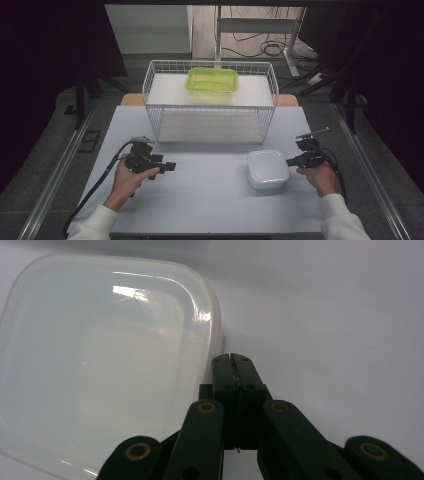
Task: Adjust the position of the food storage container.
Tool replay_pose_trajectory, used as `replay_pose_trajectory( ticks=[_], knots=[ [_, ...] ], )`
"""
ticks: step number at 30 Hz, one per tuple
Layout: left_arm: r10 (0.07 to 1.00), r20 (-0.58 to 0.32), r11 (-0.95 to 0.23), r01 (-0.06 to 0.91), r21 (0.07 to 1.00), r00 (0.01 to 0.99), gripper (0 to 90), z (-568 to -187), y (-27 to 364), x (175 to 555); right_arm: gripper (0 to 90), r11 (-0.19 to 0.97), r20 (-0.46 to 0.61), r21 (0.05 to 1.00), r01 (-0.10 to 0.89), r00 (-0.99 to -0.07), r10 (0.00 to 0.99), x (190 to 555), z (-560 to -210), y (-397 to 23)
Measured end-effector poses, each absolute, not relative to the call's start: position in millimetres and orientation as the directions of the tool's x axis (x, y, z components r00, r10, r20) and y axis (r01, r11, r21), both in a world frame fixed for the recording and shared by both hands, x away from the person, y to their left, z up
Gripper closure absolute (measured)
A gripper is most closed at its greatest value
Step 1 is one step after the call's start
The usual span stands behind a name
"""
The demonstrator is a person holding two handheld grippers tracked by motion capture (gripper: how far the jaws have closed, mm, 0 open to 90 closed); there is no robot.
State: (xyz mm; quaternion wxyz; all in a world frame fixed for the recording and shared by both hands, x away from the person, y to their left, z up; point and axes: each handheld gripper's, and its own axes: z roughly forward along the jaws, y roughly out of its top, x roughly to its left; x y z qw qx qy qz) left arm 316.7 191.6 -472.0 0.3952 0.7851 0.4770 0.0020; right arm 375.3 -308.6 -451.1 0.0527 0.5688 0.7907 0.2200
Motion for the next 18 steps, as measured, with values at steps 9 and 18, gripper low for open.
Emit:
replay_pose_trajectory(
  ticks=[9, 18],
  knots=[
    [0.749, -0.376, -0.228, 0.745, 0.627, 0.546, 28.4, -470.5, 192.7, 316.3, 89.1, 0.279, 0.174, 0.401, 0.872, -0.372, 0.912, 370.2, -452.9, -288.4],
    [0.75, -0.372, -0.232, 0.744, 0.627, 0.547, 28.4, -470.4, 192.7, 315.7, 89.1, 0.298, 0.191, 0.415, 0.86, -0.403, 0.895, 365.7, -456.3, -264.3]
  ],
)
